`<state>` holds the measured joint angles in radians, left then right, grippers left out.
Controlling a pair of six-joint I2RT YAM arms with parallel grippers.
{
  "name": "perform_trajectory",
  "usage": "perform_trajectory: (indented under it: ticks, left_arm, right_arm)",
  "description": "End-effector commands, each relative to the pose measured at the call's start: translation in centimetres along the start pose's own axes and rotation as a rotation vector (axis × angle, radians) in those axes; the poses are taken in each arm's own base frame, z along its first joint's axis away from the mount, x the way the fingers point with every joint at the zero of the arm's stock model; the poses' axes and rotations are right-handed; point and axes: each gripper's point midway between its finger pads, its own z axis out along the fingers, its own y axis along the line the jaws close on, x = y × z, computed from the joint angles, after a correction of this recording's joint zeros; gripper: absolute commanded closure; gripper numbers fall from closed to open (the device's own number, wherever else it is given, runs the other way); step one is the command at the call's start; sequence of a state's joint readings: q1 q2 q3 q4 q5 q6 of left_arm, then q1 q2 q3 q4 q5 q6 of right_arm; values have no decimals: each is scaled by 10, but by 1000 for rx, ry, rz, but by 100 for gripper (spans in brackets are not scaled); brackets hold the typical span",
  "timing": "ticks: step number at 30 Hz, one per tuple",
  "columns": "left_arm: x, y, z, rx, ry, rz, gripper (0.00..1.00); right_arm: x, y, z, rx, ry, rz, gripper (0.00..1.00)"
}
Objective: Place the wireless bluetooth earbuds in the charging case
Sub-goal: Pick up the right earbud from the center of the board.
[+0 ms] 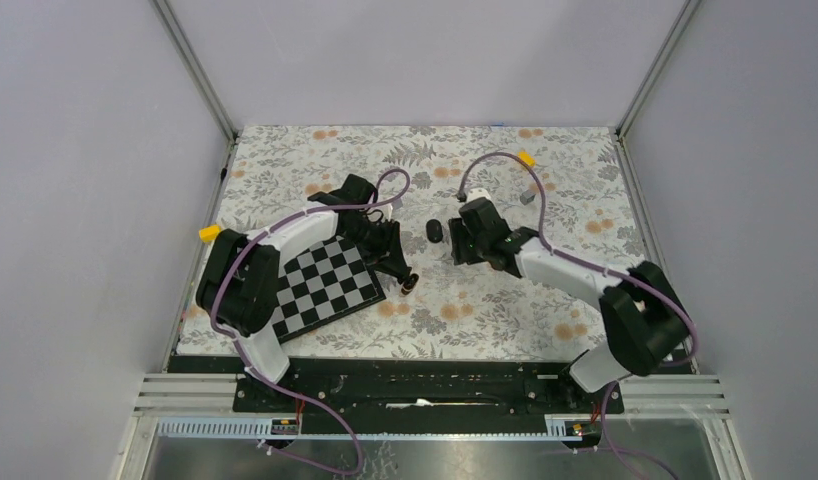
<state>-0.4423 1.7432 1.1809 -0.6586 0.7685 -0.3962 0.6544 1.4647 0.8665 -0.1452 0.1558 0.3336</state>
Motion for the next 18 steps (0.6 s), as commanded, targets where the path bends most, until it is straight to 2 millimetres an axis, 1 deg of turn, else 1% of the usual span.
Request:
perform_trajectory:
  ticks: [1, 6, 10, 13, 18]
  left_arm:
    - [-5, -10, -10, -2, -64, 80, 100]
    - [-2, -10, -12, -1, -68, 94, 100]
    - [-1, -9, -13, -8, -73, 99, 100]
    - [-2, -9, -15, -12, -81, 102, 100]
    - [-3, -11, -14, -2, -80, 105, 100]
  right_arm:
    - [-17, 1, 24, 56, 45, -111, 47]
    - [-16, 2, 55, 94, 105, -152, 48]
    - [-12, 4, 73, 102, 156, -173, 53]
    - [-6, 1, 79, 122, 183, -175, 55]
    - [-1, -4, 84, 147, 195, -183, 56]
